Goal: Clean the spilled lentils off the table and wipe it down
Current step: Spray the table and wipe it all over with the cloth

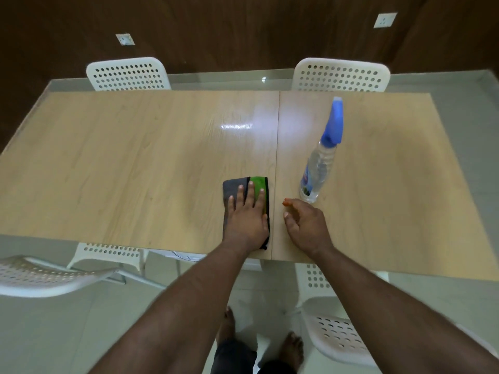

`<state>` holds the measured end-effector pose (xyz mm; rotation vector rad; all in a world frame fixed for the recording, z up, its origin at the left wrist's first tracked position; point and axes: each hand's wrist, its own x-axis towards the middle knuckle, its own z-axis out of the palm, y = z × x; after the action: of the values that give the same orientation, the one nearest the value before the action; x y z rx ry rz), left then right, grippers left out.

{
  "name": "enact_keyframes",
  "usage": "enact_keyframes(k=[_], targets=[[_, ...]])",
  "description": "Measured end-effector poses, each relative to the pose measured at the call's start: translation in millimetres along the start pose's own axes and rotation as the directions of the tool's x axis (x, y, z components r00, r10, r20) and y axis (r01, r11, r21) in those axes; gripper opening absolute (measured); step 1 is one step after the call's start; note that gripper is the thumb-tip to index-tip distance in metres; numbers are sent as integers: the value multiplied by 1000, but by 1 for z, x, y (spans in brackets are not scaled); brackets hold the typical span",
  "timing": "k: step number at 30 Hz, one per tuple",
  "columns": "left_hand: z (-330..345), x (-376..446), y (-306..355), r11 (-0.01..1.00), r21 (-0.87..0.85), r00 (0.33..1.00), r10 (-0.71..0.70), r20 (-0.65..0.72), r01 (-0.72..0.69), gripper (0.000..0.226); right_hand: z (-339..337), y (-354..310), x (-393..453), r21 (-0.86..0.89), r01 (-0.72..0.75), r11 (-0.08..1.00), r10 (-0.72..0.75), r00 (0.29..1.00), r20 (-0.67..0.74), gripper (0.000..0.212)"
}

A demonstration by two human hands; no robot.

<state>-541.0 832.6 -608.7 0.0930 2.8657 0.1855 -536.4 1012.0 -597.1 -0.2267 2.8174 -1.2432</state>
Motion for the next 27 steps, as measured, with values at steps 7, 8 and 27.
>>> enact_keyframes(k=[7, 8, 27], targets=[[-36, -5, 36, 988, -150, 996, 36, 78, -24, 78, -67, 14, -13, -49, -118, 992, 116, 992, -40, 26], [-43, -5, 41, 984, -176, 995, 35, 95, -18, 80, -77, 13, -11, -53, -123, 991, 119, 991, -63, 25], [-73, 120, 63, 981, -188, 993, 66, 102, -46, 90, -121, -35, 124, 255, -2, 967, 57, 976, -209, 42]])
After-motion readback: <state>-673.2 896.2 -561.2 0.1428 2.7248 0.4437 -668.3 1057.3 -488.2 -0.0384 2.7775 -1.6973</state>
